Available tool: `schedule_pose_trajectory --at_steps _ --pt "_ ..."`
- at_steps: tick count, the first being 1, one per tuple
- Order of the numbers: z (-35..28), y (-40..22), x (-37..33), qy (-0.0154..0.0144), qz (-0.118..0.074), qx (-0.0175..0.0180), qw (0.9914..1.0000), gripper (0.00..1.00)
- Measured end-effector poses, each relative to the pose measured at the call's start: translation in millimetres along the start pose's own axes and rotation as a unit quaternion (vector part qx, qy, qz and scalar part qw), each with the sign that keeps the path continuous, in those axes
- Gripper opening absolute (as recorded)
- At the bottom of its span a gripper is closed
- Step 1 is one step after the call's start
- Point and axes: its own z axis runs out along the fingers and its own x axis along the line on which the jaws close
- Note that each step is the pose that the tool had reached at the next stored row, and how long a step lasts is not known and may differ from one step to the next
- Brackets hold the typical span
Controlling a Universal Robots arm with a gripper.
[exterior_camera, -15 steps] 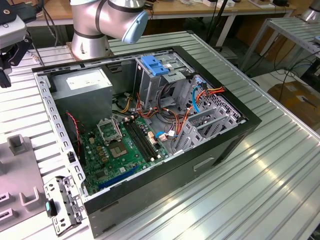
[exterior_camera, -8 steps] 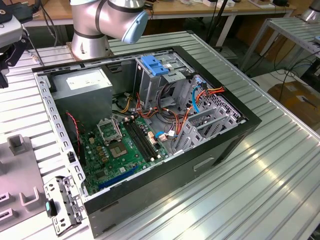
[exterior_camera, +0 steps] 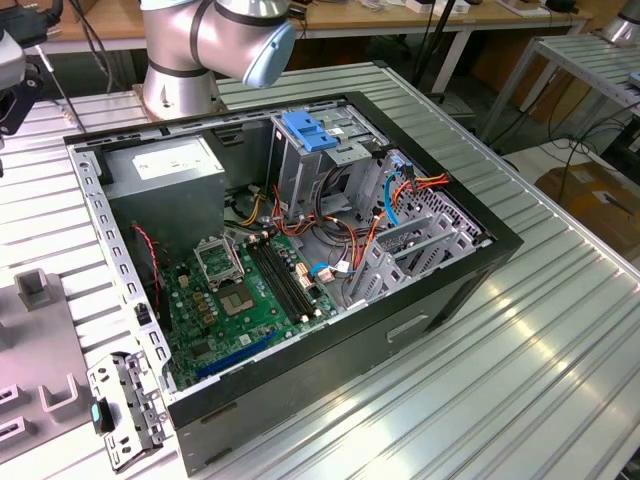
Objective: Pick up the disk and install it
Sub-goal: 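Reach for the disk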
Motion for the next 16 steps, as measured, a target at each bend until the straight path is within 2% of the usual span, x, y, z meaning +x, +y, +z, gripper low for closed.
schedule_pose_trajectory --at_steps 9,16 --pt "-0.4 -1.2 18.5 0.0000 0.000 0.0000 1.00000 0.11" --pt "-0.5 -1.9 28.5 0.0000 0.000 0.0000 1.00000 0.11"
